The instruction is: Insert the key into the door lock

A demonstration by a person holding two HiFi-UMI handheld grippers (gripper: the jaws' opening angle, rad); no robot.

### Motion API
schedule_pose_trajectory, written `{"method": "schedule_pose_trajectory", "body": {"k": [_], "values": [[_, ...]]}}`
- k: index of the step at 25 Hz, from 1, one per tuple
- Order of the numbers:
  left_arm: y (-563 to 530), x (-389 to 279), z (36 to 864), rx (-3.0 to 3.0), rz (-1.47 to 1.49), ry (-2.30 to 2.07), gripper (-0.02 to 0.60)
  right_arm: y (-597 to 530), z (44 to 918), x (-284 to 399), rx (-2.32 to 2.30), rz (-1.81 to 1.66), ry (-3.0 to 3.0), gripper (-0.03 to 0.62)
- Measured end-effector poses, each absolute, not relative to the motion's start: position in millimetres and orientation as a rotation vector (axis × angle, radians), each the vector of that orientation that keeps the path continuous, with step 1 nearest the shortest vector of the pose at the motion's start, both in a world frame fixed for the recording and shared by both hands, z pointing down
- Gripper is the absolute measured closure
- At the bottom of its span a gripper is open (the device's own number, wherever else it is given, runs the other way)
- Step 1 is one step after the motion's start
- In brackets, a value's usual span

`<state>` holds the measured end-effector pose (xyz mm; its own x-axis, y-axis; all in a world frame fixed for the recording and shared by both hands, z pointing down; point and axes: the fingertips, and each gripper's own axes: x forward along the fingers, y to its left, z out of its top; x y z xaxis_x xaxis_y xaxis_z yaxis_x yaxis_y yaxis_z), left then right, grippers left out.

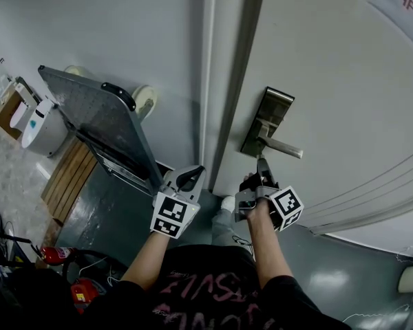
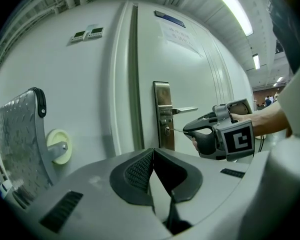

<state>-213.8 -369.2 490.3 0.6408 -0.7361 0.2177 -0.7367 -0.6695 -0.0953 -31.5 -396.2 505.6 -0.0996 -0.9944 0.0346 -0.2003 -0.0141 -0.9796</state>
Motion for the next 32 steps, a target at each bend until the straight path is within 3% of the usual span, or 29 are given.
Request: {"method": "schedule_pose_trajectory", "body": {"k": [32], "values": [[-379.6,-209.2,504.9,2.815,0.472,-1.267,0.568,-419.2,513.7,-44.1,-1.204,-1.282,1.306,0.514]]}}
